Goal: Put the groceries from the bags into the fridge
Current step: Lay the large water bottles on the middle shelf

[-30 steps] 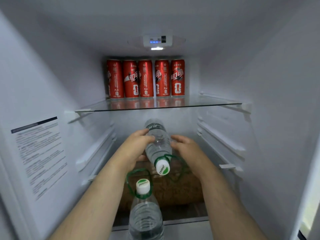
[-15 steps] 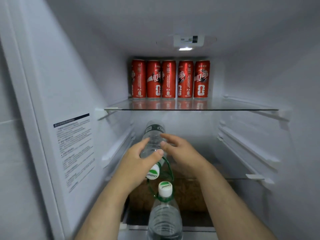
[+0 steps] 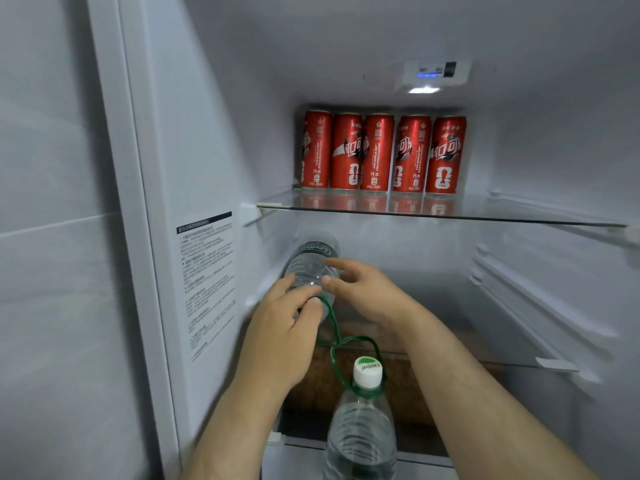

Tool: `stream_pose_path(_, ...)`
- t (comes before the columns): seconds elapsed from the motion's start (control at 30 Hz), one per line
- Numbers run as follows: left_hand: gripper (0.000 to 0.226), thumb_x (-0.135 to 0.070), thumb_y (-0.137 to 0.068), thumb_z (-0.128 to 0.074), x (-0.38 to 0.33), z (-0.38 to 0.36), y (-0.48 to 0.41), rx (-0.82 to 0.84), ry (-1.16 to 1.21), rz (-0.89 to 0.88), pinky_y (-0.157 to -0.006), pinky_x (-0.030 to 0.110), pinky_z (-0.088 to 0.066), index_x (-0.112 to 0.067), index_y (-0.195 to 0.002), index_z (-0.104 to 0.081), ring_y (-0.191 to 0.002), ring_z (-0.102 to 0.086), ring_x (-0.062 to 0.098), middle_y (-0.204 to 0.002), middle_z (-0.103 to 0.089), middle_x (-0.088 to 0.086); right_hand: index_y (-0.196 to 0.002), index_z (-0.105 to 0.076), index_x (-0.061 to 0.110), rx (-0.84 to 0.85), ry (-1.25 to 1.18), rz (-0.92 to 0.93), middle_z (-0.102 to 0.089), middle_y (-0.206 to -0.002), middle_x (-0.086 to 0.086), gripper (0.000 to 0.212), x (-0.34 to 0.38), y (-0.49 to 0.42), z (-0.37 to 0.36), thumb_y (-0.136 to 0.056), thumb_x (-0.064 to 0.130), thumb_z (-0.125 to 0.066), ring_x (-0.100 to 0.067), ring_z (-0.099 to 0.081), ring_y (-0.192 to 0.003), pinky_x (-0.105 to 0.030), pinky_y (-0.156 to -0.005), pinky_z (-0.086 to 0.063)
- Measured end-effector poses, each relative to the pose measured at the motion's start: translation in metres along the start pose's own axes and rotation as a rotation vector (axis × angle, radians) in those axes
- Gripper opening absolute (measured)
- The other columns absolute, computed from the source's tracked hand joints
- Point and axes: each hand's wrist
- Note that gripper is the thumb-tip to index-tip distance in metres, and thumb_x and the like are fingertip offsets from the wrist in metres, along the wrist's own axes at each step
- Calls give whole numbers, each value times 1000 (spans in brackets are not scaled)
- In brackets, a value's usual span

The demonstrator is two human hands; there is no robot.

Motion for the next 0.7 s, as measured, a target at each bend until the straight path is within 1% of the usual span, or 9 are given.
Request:
stream_pose_path(0.07,35,-54,-82,-48,3,1,3,-20,-20,-21,-102,22,-40,-41,-109,-66,-130,-43,7,-140,-48,-10,-144,-47,27,-5,14,16,-50,-145,-3,53,3,-2,-5,-95,37,-61,-16,-46,-133,-24,-100,-39)
stream_pose_path(0.1,36,-58,-79,-53,4,0,4,-42,-69,-33,-106,28,-40,-40,-109,-65,-130,-44,10,-139,-48,-11,-144,-47,27,-10,15,19,-51,-145,-4,53,4,-4,-6,-94,37,-62,-16,-47,-132,-23,-97,-39)
stream_pose_path(0.23,50,-52,-79,-67,2,-7,9,-113,-274,-54,-113,22,-17,-32,-125,-61,-145,-19,9,-151,-37,-9,-143,-48,27,-23,-9,7,-51,-145,-5,54,8,-6,-8,-93,38,-64,-16,-48,-131,-20,-87,-37)
stream_pose_path(0.37,49,-50,-78,-70,4,-9,10,-120,-334,-147,-110,23,-19,-29,-122,-65,-140,-30,11,-146,-45,-8,-145,-45,27,15,23,7,-54,-141,0,53,10,1,-5,-95,38,-60,-13,-54,-123,-21,-89,-42)
stream_pose_path(0.43,52,-48,-78,-72,8,-6,11,-148,-280,-173,-110,26,-22,-27,-126,-63,-139,-33,13,-145,-46,-6,-144,-45,26,10,-92,4,-59,-130,9,50,8,16,1,-97,37,-58,-8,-59,-114,-20,-88,-50)
stream_pose_path(0.53,63,-53,-80,-60,20,-8,29,-229,-190,-208,-112,36,-30,-22,-135,-54,-139,-34,17,-146,-45,-1,-127,-61,28,-256,-209,24,-65,-112,17,31,-3,55,7,-96,32,-59,-5,-63,-108,-30,-95,-53)
stream_pose_path(0.6,63,-49,-82,-55,27,-12,52,-330,-175,-257,-114,38,-29,-17,-136,-51,-139,-34,20,-145,-44,3,-107,-69,30,-430,-191,73,-71,-102,14,16,-13,87,4,-94,23,-63,1,-66,-97,-24,-89,-53)
stream_pose_path(0.67,52,-39,-82,-57,32,-22,85,-422,-167,-311,-111,32,-33,-10,-126,-58,-128,-45,21,-133,-54,10,-100,-73,30,-391,-68,106,-71,-97,16,13,-19,113,-6,-90,23,-67,4,-64,-94,-15,-84,-49)
stream_pose_path(0.7,44,-35,-81,-58,34,-30,104,-453,-138,-298,-106,26,-35,-12,-118,-62,-117,-50,19,-122,-58,6,-100,-74,29,-328,8,116,-69,-97,18,14,-21,122,-11,-89,24,-68,6,-62,-96,-10,-84,-47)
Point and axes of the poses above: each hand's wrist, its own y-axis away from the middle knuckle, its own z-axis out of the back of the hand, x = y × z
